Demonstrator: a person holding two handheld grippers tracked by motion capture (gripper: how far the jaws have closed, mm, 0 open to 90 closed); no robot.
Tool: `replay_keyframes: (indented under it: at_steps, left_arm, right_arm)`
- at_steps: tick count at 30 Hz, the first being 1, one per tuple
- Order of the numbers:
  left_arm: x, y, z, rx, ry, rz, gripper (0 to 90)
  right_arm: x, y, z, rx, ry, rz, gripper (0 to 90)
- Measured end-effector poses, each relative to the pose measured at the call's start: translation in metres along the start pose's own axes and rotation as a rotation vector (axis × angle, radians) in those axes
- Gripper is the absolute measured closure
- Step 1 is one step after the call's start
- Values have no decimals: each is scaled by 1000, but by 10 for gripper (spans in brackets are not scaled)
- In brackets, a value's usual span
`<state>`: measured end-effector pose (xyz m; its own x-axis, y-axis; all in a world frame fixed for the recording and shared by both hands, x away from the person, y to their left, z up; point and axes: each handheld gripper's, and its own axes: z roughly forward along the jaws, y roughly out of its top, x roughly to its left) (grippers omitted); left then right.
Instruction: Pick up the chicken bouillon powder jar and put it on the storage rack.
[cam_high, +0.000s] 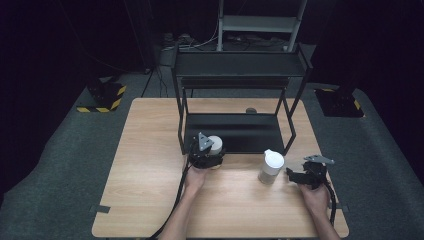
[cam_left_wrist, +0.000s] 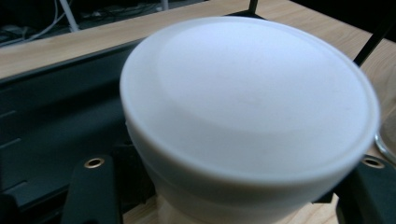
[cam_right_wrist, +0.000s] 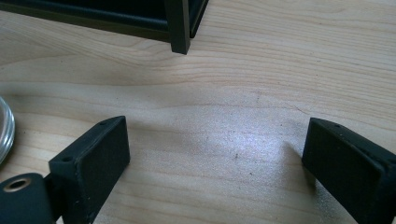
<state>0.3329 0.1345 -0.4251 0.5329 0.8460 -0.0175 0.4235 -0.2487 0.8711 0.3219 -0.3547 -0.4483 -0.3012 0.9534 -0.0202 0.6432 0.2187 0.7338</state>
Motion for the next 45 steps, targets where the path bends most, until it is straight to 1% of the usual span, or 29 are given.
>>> replay_keyframes:
  at_steps: [7,8,10,12,14,17,20,25,29,33,34,35,37,38,41,45]
  left_arm:
    - [-1,4,0,11,-1,0,351]
    - [0,6,-1,20,-5,9,352]
    - [0,8,-2,23,-8,15,352]
    - [2,15,-8,26,-20,26,352]
    - [4,20,-11,22,-30,28,352]
    - [5,33,-18,21,-41,42,352]
    - [9,44,-24,19,-61,37,351]
    - [14,67,-35,20,-89,31,352]
    - [17,88,-44,16,-105,39,351]
    - [20,114,-52,23,-123,55,352]
    - [22,124,-55,23,-130,60,351]
    - [22,124,-55,23,-130,60,352]
    - [24,137,-59,21,-141,58,351]
    - [27,148,-62,19,-150,63,352]
    - [29,172,-71,9,-162,85,352]
    - [33,200,-83,-8,-174,97,352]
  right_arm:
    - [0,0,0,-1,-1,-2,69]
    - [0,0,0,-1,-1,-1,69]
    - [0,0,0,-1,-1,-2,69]
    - [0,0,0,-1,0,-1,70]
    - [0,0,0,-1,0,-2,70]
    - [0,0,0,-1,-1,-1,70]
    - [0,0,0,-1,0,-2,70]
    - [0,0,0,-1,0,-2,70]
    - [0,0,0,-1,-1,-2,70]
    - [1,0,0,-1,-2,-1,71]
    - [1,0,0,-1,-2,-2,72]
    - [1,0,0,-1,-2,-2,72]
    - [1,0,0,-1,-2,-3,72]
    - [1,0,0,-1,-2,-2,72]
    - [1,0,0,-1,-2,-3,72]
    - [1,0,0,-1,-2,-3,72]
